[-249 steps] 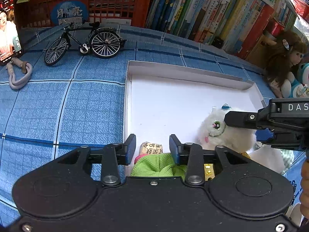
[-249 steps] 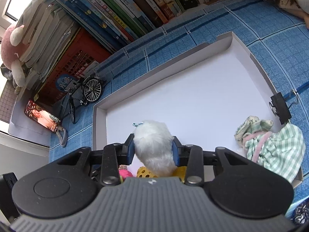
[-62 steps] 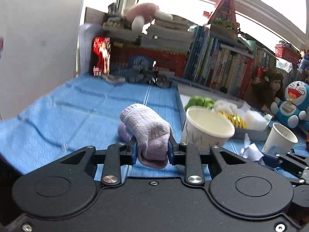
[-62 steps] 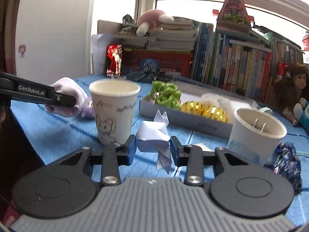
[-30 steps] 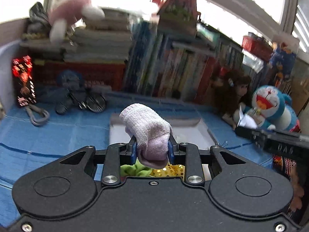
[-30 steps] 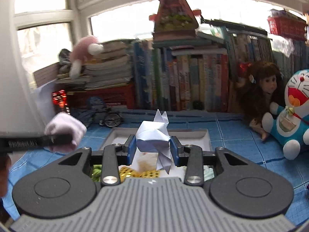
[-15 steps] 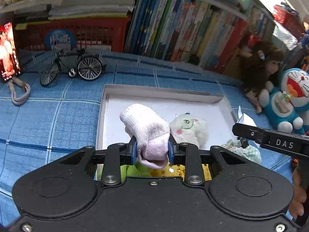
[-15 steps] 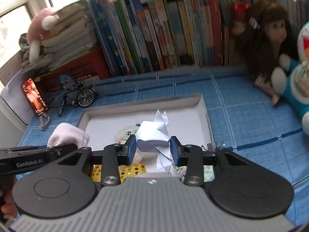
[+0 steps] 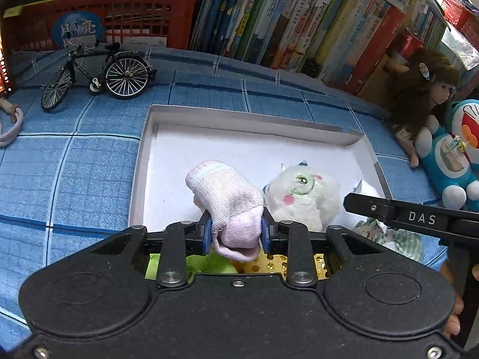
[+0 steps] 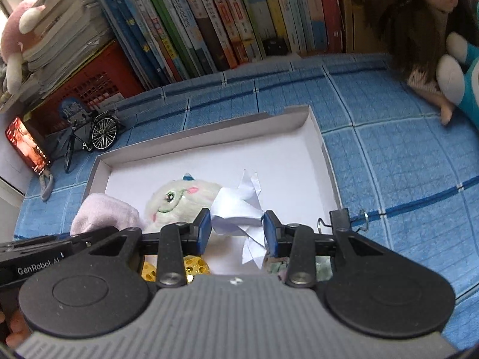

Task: Organize soft objects
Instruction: 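Carry the sock in the left tool while the right tool carries the paper over the tray, then open the left tool to drop the sock while the right tool releases the paper, then move the left tool toward the purple plush heart while the right tool approaches the blue floral pouch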

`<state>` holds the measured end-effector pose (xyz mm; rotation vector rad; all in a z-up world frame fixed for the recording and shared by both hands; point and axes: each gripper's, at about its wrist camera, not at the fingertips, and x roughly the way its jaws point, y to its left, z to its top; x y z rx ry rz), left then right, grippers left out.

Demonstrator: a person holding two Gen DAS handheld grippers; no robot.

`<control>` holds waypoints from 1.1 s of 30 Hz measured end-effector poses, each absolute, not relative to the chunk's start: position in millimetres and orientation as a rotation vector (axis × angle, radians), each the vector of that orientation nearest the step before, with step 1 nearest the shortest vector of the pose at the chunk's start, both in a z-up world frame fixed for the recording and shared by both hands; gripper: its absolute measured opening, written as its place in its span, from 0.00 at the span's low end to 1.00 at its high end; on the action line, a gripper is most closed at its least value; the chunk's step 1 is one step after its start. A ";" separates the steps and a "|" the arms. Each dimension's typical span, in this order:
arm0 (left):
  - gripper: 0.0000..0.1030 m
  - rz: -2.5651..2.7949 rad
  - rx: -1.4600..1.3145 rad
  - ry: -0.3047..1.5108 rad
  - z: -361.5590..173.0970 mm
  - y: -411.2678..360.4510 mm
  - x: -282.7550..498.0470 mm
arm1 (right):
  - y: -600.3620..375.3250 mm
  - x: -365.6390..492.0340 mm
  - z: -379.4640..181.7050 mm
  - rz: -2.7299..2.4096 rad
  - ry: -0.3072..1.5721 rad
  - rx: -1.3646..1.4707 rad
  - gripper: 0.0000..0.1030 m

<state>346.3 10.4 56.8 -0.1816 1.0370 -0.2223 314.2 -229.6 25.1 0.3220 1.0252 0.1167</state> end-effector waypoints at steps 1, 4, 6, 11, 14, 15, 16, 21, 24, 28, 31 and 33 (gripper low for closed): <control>0.28 -0.225 -0.181 1.041 55.8 9.4 347.0 | -229.3 314.7 24.1 0.121 1.030 0.329 0.43; 0.29 -0.231 -0.182 1.050 53.3 6.8 348.2 | -227.9 315.5 22.1 0.130 1.038 0.337 0.43; 0.29 -0.233 -0.187 1.058 50.8 6.3 348.7 | -227.4 315.6 20.8 0.132 1.044 0.346 0.43; 0.32 -0.234 -0.198 1.061 50.0 6.9 348.4 | -227.8 315.5 18.6 0.141 1.048 0.361 0.44; 0.32 -0.228 -0.209 1.061 50.9 8.0 348.1 | -228.0 314.6 18.9 0.142 1.051 0.357 0.44; 0.33 -0.227 -0.210 1.061 51.2 8.3 347.9 | -228.4 314.5 19.4 0.140 1.050 0.356 0.44; 0.33 -0.227 -0.209 1.061 51.3 8.2 347.4 | -228.8 314.2 19.9 0.138 1.049 0.356 0.44; 0.38 -0.224 -0.196 1.051 54.2 7.5 343.6 | -228.9 312.3 22.3 0.138 1.040 0.357 0.53; 0.49 -0.215 -0.194 1.037 58.1 8.4 340.2 | -229.6 309.1 24.9 0.155 1.031 0.369 0.63; 0.55 -0.212 -0.174 1.014 65.3 8.6 332.3 | -228.8 303.2 30.7 0.157 1.017 0.363 0.66; 0.56 -0.212 -0.164 0.999 72.1 8.8 324.4 | -228.3 296.7 37.8 0.157 0.996 0.350 0.68; 0.58 -0.207 -0.163 0.981 78.3 9.7 317.5 | -227.7 290.9 44.1 0.158 0.978 0.332 0.70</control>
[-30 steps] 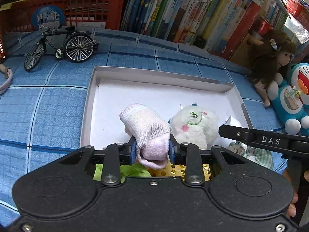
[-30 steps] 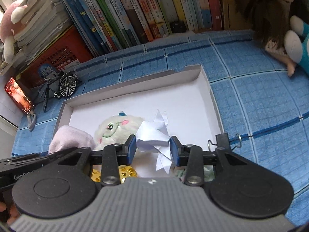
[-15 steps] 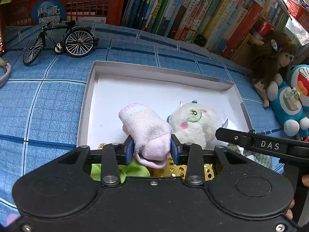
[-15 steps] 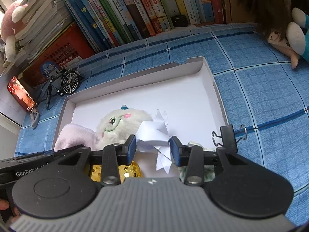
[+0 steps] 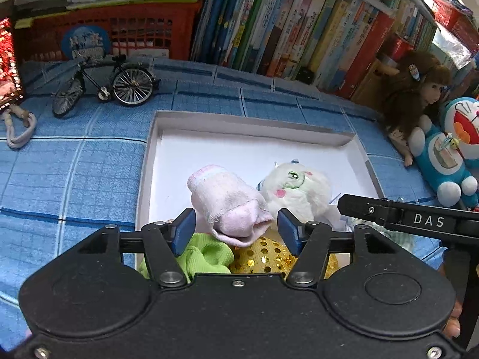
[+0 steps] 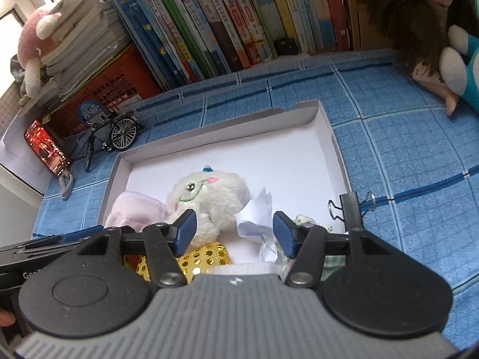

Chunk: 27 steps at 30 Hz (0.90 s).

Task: Organize soft objects
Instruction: 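Move the left tool toward the purple plush heart while the right tool approaches the blue floral pouch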

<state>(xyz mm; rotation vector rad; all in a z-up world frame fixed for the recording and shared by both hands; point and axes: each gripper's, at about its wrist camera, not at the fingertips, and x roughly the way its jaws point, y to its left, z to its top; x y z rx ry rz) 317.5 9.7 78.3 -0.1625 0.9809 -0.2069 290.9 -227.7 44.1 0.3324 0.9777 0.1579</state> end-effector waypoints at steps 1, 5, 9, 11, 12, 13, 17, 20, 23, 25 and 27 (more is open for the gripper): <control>0.63 -0.209 -0.158 0.967 82.4 9.5 312.7 | -227.5 287.8 47.5 0.158 0.967 0.323 0.71; 0.70 -0.231 -0.119 0.898 99.6 8.4 292.2 | -227.6 270.8 65.4 0.157 0.905 0.283 0.74; 0.73 -0.261 -0.106 0.847 116.7 9.6 269.8 | -228.6 249.9 84.8 0.171 0.828 0.258 0.79; 0.75 -0.273 -0.102 0.816 124.4 11.4 255.6 | -230.9 236.8 94.2 0.186 0.787 0.251 0.82; 0.75 -0.281 -0.099 0.800 127.6 12.7 248.7 | -231.5 230.1 98.3 0.193 0.768 0.245 0.83; 0.76 -0.285 -0.099 0.782 130.6 14.2 240.6 | -231.7 223.2 102.3 0.200 0.750 0.238 0.84; 0.77 -0.298 -0.103 0.722 139.6 20.2 209.2 | -232.5 191.2 118.3 0.213 0.661 0.184 0.86; 0.77 -0.316 -0.106 0.672 145.6 24.4 186.2 | -234.9 165.7 127.9 0.213 0.585 0.152 0.88; 0.79 -0.321 -0.089 0.616 150.5 28.0 162.6 | -239.5 142.2 133.8 0.212 0.514 0.136 0.94; 0.80 -0.331 -0.079 0.585 151.8 30.5 147.8 | -241.6 127.2 135.0 0.207 0.467 0.111 0.97; 0.80 -0.333 -0.064 0.561 151.4 33.3 133.4 | -242.5 111.4 133.8 0.195 0.416 0.068 0.98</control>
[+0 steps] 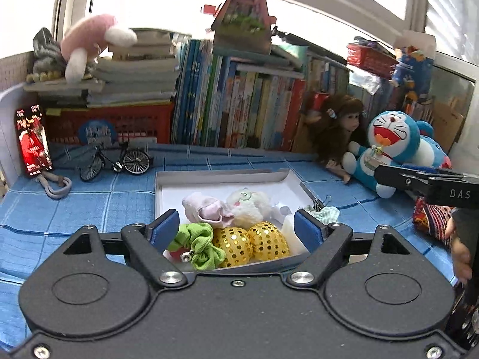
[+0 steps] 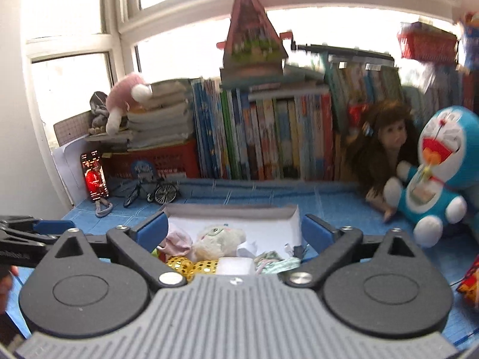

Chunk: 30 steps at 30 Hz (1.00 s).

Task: Organize soft objects
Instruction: 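Move the left tool toward the purple plush heart while the right tool approaches the blue floral pouch, then close the left tool on the purple plush heart while the right tool grasps the blue floral pouch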

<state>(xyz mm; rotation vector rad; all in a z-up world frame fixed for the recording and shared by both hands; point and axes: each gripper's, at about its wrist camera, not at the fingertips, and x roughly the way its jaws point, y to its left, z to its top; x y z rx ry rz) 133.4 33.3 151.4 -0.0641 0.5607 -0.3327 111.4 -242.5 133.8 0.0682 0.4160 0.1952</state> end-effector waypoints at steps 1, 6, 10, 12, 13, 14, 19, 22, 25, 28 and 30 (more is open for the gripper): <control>0.81 -0.334 -0.058 0.552 150.9 34.5 126.7 | -242.5 105.3 133.3 0.190 0.397 0.050 0.99; 0.81 -0.344 -0.053 0.522 143.6 41.3 94.8 | -242.7 71.9 127.3 0.169 0.298 -0.019 1.00; 0.82 -0.341 -0.052 0.504 135.9 46.4 74.7 | -246.4 55.6 118.8 0.148 0.263 -0.024 1.00; 0.83 -0.332 -0.050 0.496 131.9 50.2 67.1 | -248.2 51.8 114.0 0.128 0.255 -0.018 1.00; 0.83 -0.326 -0.049 0.494 130.0 52.8 64.3 | -249.7 50.8 111.6 0.119 0.254 -0.011 1.00; 0.83 -0.316 -0.051 0.492 127.9 55.9 61.3 | -251.8 49.5 109.1 0.114 0.254 -0.001 1.00; 0.83 -0.269 -0.069 0.503 122.6 74.5 51.9 | -261.1 42.7 99.3 0.087 0.243 0.026 1.00; 0.83 -0.222 -0.077 0.502 119.4 87.2 47.1 | -265.2 37.9 92.8 0.060 0.230 0.015 1.00; 0.83 -0.175 -0.068 0.491 114.6 96.9 44.4 | -268.7 33.1 84.5 0.034 0.226 -0.005 1.00; 0.83 -0.128 -0.054 0.481 108.1 104.9 41.4 | -270.1 29.5 75.5 0.006 0.232 -0.038 1.00; 0.83 -0.099 -0.057 0.484 102.3 110.3 41.6 | -270.4 28.6 68.3 -0.013 0.242 -0.056 1.00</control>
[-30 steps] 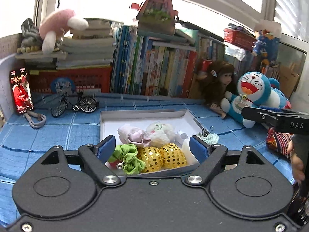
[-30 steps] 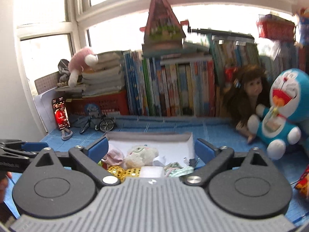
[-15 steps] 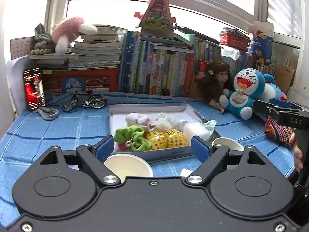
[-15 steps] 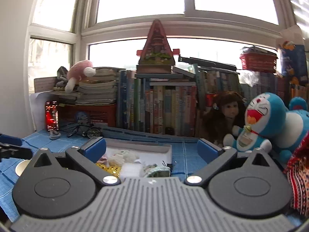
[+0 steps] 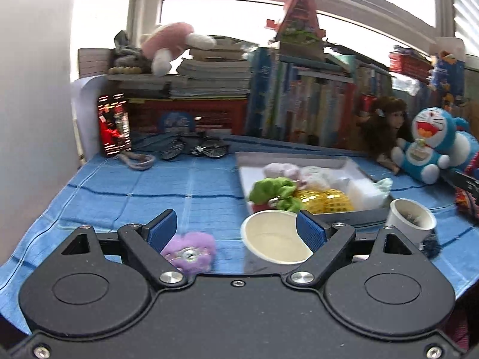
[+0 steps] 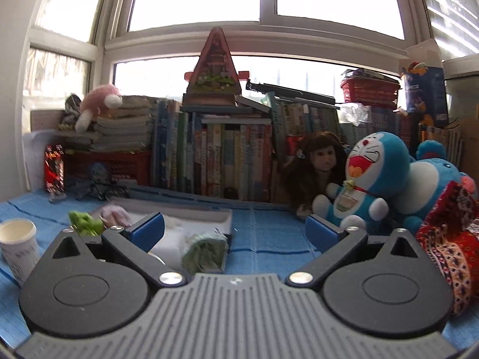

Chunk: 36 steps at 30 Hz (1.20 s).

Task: Organize soft objects
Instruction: 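Close the left tool on the purple plush heart while the right tool grasps the blue floral pouch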

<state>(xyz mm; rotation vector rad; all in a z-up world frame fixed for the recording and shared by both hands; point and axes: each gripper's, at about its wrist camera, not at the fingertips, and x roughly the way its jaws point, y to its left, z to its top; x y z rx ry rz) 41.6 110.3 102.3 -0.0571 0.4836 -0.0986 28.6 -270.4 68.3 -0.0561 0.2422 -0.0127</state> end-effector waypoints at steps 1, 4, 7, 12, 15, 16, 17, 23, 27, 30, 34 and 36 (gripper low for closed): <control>0.83 -0.086 -0.065 0.487 99.2 113.2 41.8 | -270.2 28.1 65.4 -0.018 0.247 -0.060 1.00; 0.83 -0.053 -0.108 0.500 89.1 123.1 42.3 | -272.0 26.7 54.0 -0.035 0.269 -0.062 1.00; 0.83 -0.004 -0.143 0.505 79.9 135.5 42.0 | -276.0 26.4 42.9 -0.059 0.298 -0.052 1.00; 0.83 0.072 -0.138 0.506 66.5 151.8 39.8 | -286.3 26.3 25.3 -0.083 0.348 -0.013 1.00; 0.83 0.115 -0.134 0.516 55.1 159.4 44.2 | -290.7 29.1 15.7 -0.082 0.394 0.011 1.00; 0.82 0.127 -0.146 0.525 51.6 162.3 46.8 | -291.6 29.9 13.0 -0.079 0.406 0.017 0.99; 0.82 0.130 -0.173 0.531 47.4 166.4 49.7 | -291.4 29.9 10.3 -0.074 0.418 0.019 0.99; 0.82 0.088 -0.283 0.573 34.6 174.2 64.9 | -282.6 31.7 -0.8 -0.053 0.454 -0.023 0.96; 0.81 0.095 -0.329 0.585 30.3 174.0 76.6 | -275.0 34.9 -6.7 -0.036 0.470 -0.050 0.96; 0.80 0.109 -0.440 0.613 25.9 181.9 88.4 | -268.7 36.7 -9.8 -0.021 0.476 -0.076 0.96; 0.77 0.096 -0.599 0.647 17.8 194.1 102.0 | -260.9 39.8 -13.3 -0.004 0.483 -0.119 0.96; 0.75 0.091 -0.626 0.660 14.3 195.5 109.3 | -258.2 42.0 -15.5 0.003 0.490 -0.134 0.96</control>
